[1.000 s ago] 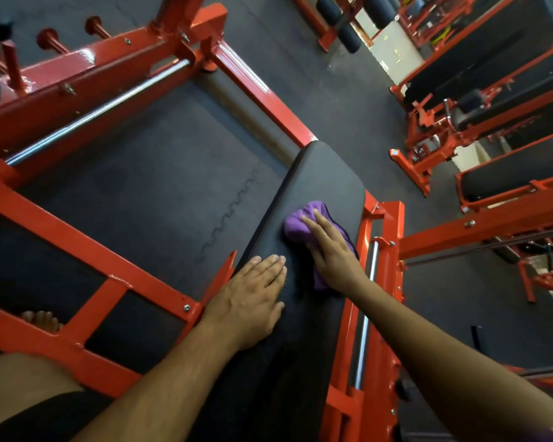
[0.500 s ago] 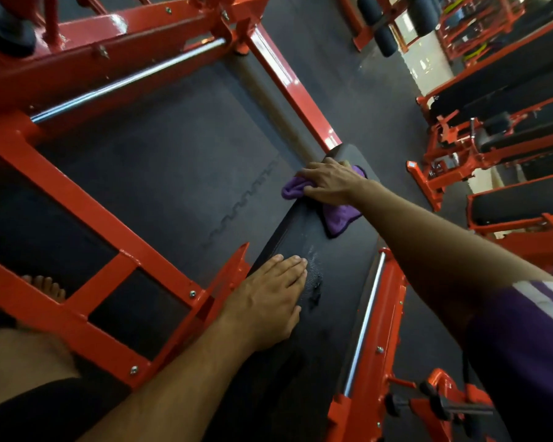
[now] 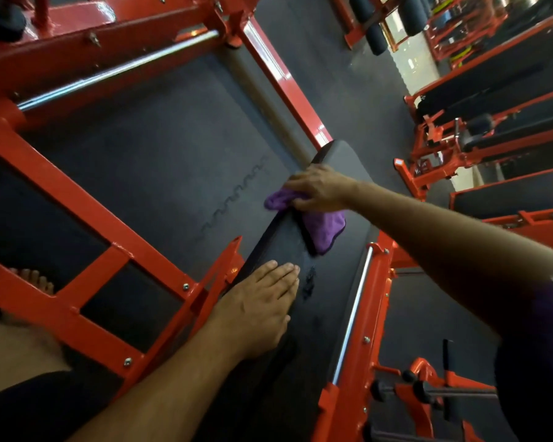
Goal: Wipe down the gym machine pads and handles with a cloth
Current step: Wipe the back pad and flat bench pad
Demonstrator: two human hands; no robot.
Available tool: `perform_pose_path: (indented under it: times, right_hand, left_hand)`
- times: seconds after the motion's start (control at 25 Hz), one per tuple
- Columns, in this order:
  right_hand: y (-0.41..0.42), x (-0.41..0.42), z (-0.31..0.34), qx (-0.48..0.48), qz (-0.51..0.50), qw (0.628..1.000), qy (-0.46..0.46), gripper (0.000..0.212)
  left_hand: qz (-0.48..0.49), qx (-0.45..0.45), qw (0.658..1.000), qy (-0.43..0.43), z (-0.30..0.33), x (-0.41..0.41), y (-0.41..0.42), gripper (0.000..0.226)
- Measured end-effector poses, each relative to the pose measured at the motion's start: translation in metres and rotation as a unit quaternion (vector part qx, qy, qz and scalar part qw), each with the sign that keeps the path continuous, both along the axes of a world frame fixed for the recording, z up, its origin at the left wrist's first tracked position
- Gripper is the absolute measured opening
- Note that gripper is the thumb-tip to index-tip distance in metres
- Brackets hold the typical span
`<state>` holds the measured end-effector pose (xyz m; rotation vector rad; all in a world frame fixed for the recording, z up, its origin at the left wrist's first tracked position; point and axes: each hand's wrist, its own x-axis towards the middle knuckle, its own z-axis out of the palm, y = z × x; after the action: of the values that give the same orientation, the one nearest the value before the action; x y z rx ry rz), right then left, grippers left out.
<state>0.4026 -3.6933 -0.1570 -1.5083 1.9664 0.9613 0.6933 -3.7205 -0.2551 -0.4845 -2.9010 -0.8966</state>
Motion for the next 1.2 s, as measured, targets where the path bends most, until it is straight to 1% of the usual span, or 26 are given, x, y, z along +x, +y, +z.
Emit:
perform_pose_path:
  times: [0.08,0.12,0.16,0.24,0.28,0.32,0.36,0.4,0.44,0.48,0.52,0.56,0.64,0.72,0.8,0.84,0.88,1.0,1.08,1.12,1.16,1.2]
  right_hand:
    - [-0.008,-0.018,0.001,-0.018,-0.071,0.995,0.068,0.05]
    - [-0.01,-0.01,-0.007,-0.021,-0.089,0.993,0.078,0.051]
    - [-0.013,0.006,-0.016,-0.016,-0.082,0.994,0.07,0.051]
    - [-0.014,0.046,-0.031,-0.017,-0.035,0.999,0.013,0.049]
    - [-0.013,0.061,-0.031,-0.027,-0.02,0.999,-0.03,0.046]
    - [-0.011,0.068,-0.028,-0.062,-0.018,0.995,-0.075,0.043]
    - [-0.006,0.07,-0.023,-0.124,-0.038,0.985,-0.111,0.04]
    - [0.002,0.068,-0.013,-0.202,-0.077,0.97,-0.114,0.038]
    - [0.013,0.061,-0.002,-0.28,-0.127,0.948,-0.085,0.037]
    - [0.028,0.055,0.009,-0.349,-0.174,0.92,-0.038,0.037]
    - [0.049,0.049,0.019,-0.397,-0.218,0.891,0.007,0.037]
    - [0.072,0.046,0.022,-0.422,-0.255,0.869,0.042,0.036]
    - [0.11,0.05,0.005,-0.427,-0.322,0.842,0.076,0.036]
    - [0.127,0.062,-0.032,-0.409,-0.393,0.817,0.102,0.048]
    - [0.124,0.071,-0.059,-0.419,-0.415,0.792,0.157,0.057]
    - [0.117,0.075,-0.062,-0.436,-0.399,0.79,0.162,0.058]
    - [0.115,0.088,-0.061,-0.453,-0.362,0.801,0.151,0.058]
    - [0.134,0.159,-0.063,-0.457,-0.249,0.852,0.062,0.051]
    - [0.16,0.181,-0.059,-0.449,-0.188,0.874,0.012,0.048]
    - [0.168,0.171,-0.056,-0.453,-0.165,0.876,0.008,0.047]
    - [0.17,0.154,-0.055,-0.462,-0.162,0.871,0.025,0.047]
    - [0.165,0.133,-0.056,-0.477,-0.188,0.857,0.05,0.046]
  left_hand:
    - [0.004,0.007,1.0,0.001,0.0,0.0,-0.001,0.067]
    - [0.008,0.012,1.0,0.003,0.002,-0.002,-0.001,0.068]
    - [0.005,0.016,1.0,-0.003,0.002,-0.003,-0.001,0.068]
    - [0.007,0.02,1.0,-0.015,0.001,-0.004,0.001,0.069]
    - [0.009,0.026,0.999,-0.018,0.0,-0.005,0.002,0.069]
    - [0.013,0.035,0.999,-0.017,-0.002,-0.007,0.001,0.069]
    - [0.013,0.036,0.999,-0.004,-0.002,-0.008,-0.001,0.068]
    - [0.016,0.031,0.999,0.005,-0.003,-0.008,-0.001,0.068]
    - [0.022,0.037,0.999,0.01,-0.004,-0.006,-0.001,0.067]
    - [0.026,0.042,0.999,0.017,-0.006,-0.003,-0.001,0.066]
    - [0.017,0.039,0.999,0.008,-0.005,0.0,-0.002,0.065]
    - [0.019,0.03,0.999,0.01,-0.007,0.004,-0.003,0.065]
    - [0.027,0.014,0.999,0.031,-0.011,0.01,-0.003,0.066]
    - [0.031,0.001,0.999,0.044,-0.009,0.017,-0.004,0.066]
    - [0.035,0.002,0.999,0.042,-0.008,0.019,-0.004,0.065]
    - [0.038,0.006,0.998,0.039,-0.009,0.017,-0.005,0.064]
    - [0.041,0.012,0.998,0.042,-0.009,0.014,-0.004,0.062]
    - [0.043,0.033,0.997,0.054,-0.007,0.013,-0.005,0.056]
    - [0.032,0.037,0.996,0.074,-0.006,0.016,-0.006,0.051]
    - [0.032,0.035,0.996,0.079,-0.006,0.018,-0.006,0.051]
    - [0.033,0.033,0.995,0.083,-0.006,0.018,-0.006,0.051]
    - [0.035,0.031,0.995,0.09,-0.006,0.018,-0.006,0.052]
